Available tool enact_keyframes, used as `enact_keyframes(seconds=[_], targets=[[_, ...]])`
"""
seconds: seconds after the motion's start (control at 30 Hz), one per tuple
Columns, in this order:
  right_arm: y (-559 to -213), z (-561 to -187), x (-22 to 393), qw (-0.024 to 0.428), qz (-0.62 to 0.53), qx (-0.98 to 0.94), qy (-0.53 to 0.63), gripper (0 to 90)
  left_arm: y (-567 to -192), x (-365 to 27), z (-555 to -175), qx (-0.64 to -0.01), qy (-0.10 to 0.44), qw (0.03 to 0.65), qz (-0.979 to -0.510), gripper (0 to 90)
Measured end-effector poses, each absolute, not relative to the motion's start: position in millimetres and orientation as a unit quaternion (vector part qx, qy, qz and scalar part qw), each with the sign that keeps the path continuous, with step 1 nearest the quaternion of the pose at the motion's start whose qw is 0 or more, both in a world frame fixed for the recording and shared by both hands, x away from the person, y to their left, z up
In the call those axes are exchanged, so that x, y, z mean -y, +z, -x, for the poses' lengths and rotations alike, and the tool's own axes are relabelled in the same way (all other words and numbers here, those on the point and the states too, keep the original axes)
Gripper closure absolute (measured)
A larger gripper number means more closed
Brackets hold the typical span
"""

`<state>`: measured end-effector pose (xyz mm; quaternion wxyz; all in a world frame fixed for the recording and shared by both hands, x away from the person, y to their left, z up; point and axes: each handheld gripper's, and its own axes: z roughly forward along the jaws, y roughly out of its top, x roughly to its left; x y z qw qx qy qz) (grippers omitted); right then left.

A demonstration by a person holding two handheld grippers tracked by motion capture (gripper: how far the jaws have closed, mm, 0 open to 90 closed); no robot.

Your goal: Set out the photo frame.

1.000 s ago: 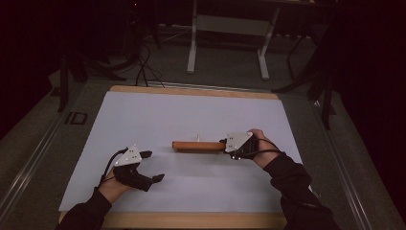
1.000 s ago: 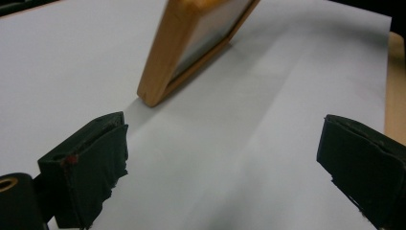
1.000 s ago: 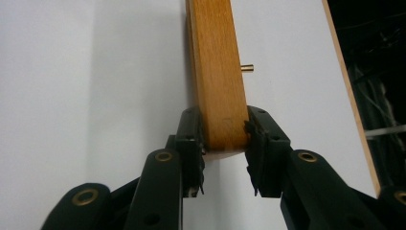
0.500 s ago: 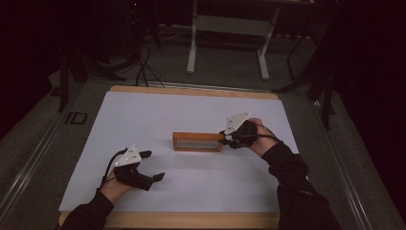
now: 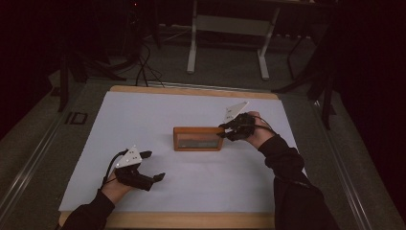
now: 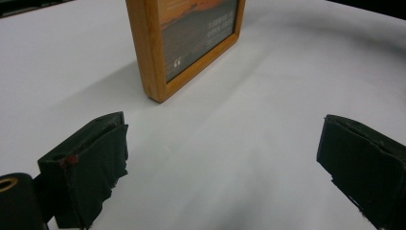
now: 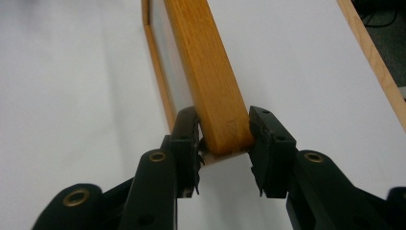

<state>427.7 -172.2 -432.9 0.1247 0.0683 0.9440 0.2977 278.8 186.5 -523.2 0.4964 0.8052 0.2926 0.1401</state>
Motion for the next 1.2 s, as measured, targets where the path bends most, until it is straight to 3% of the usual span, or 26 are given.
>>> enact_keyframes(seconds=[0.57,1.2], targets=[[-440,-454,170,0.110,-0.134,-0.934,0.313,61.5,-528,-188,-279,-0.295,0.141,0.496,-0.804,3.9],[-442,-473,171,0.094,-0.108,-0.938,0.315,60.3,-530,-186,-280,-0.290,0.134,0.493,-0.809,3.9]])
